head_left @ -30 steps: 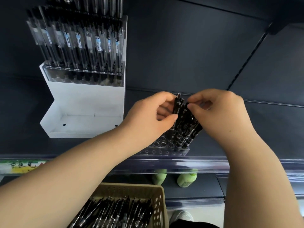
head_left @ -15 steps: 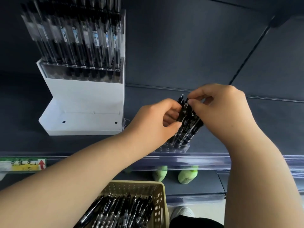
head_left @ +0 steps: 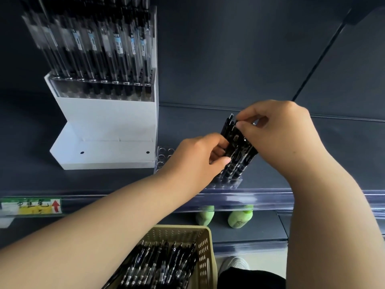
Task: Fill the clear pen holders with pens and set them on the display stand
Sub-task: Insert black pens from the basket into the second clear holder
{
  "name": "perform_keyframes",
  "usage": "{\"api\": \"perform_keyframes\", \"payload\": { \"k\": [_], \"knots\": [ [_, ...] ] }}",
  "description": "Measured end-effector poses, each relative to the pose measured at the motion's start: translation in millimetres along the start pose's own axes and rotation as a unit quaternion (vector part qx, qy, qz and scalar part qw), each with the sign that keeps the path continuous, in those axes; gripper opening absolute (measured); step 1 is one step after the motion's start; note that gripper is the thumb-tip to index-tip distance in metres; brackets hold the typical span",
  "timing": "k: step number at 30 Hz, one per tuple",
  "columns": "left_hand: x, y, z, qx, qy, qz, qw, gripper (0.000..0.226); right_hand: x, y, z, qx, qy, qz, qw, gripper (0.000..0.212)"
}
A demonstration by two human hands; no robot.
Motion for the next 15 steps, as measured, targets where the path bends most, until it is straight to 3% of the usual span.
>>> {"api": "perform_keyframes", "payload": {
  "k": [7, 15],
  "knots": [
    [4.6, -10.5, -1.9, -0.07, -0.001, -0.031, 0.997, 0.028, 3.7, -4.1, -7.8, 0.006, -0.027, 0.02, 0.999, 0.01],
    [55.6, -54.1, -5.7, -0.271, 0.021, -0.025, 0.962, 0.035, 46.9, 9.9, -34.2, 0.035, -0.135, 0.067, 0.988, 0.017]
  ]
}}
Point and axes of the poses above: each hand's wrist, its own x-axis away from the middle knuckle, its own y-axis out of the palm, z = x × y, the point moved 3 cm from there along -x, towards the middle knuckle, and after that the axes turned 1 degree about x, right-handed, at the moved point
